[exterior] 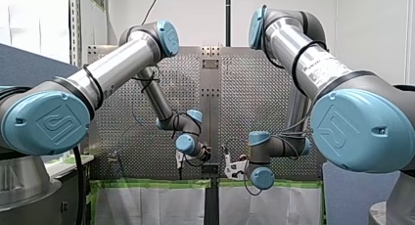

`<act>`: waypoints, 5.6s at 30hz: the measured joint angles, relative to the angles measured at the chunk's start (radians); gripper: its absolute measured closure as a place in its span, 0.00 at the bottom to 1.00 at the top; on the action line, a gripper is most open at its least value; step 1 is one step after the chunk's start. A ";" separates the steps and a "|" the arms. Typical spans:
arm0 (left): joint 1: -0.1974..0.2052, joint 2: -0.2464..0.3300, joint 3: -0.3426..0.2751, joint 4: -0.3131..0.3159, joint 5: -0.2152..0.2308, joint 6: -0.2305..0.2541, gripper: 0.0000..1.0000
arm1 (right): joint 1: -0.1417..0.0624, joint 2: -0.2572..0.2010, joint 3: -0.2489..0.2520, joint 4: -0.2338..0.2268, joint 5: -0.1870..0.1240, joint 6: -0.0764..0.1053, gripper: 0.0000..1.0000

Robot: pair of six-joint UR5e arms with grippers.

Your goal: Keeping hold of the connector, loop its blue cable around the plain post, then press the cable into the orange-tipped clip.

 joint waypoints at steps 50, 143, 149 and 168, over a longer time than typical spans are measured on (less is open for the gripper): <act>-0.056 0.000 0.000 0.049 -0.082 0.091 1.00 | -0.029 0.000 -0.016 0.016 -0.001 -0.020 1.00; -0.040 -0.048 0.097 0.061 -0.148 0.060 1.00 | -0.133 0.049 -0.148 0.138 -0.003 -0.030 1.00; -0.041 -0.048 0.096 0.054 -0.148 0.065 1.00 | -0.139 0.049 -0.148 0.138 -0.011 -0.033 1.00; -0.040 -0.047 0.096 0.009 -0.173 0.165 0.13 | -0.141 0.050 -0.148 0.141 -0.021 -0.040 1.00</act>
